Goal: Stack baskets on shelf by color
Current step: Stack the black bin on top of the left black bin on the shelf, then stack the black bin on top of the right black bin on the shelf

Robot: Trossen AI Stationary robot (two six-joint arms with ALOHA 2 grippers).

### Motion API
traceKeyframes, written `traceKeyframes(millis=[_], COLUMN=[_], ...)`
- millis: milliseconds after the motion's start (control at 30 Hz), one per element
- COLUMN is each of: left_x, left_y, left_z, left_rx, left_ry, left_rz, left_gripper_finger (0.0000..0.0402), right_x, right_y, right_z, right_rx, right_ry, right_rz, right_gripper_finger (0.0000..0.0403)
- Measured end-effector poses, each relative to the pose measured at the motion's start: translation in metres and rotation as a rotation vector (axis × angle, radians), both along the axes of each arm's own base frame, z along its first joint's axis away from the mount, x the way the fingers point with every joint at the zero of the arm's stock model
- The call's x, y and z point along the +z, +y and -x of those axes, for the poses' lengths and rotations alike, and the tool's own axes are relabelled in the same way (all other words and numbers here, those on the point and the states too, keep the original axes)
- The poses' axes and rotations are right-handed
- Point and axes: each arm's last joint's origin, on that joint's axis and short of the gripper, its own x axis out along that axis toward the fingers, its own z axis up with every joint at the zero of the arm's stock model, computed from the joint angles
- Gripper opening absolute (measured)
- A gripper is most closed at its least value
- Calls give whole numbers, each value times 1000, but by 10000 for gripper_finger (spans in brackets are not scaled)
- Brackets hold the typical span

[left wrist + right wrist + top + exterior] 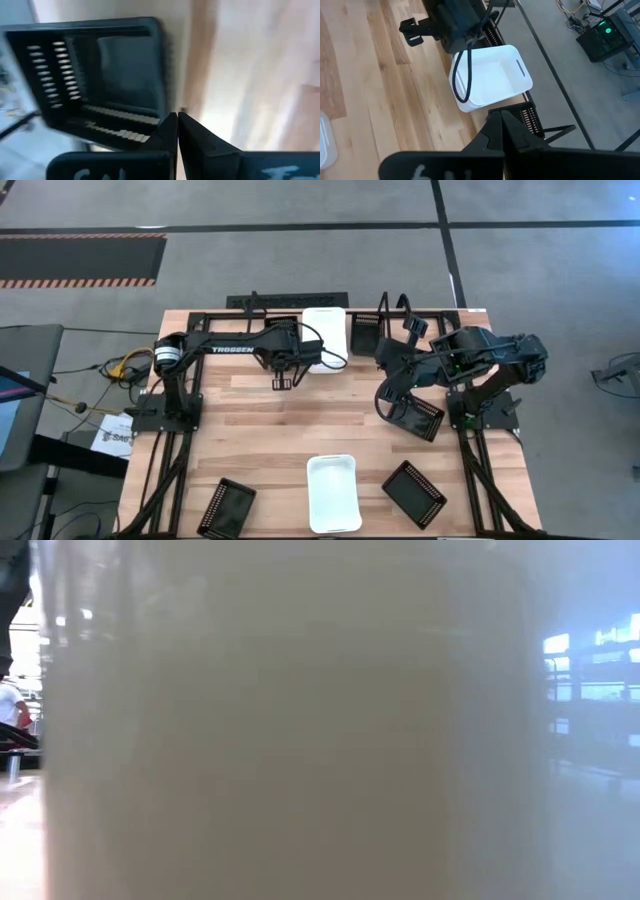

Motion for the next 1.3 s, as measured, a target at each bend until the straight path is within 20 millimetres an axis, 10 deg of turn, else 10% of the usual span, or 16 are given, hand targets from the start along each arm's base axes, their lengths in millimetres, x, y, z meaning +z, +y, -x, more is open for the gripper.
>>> traceKeyframes(millis=[567, 1000, 1300], left_x=[29, 131, 163], left_y=[-37, -60, -74], left_z=[13, 103, 148], left_rx=[111, 321, 356], left_ry=[-116, -527, -743], left_rz=[44, -107, -181], left_gripper_finger=[0, 0, 0], right_x=[0, -3, -26], right_y=[-1, -3, 10], right_z=[0, 4, 1], right_rx=[-7, -85, -212], right_ry=[3, -5, -29], right_rz=[4, -69, -271], right_gripper_finger=[1, 1, 1])
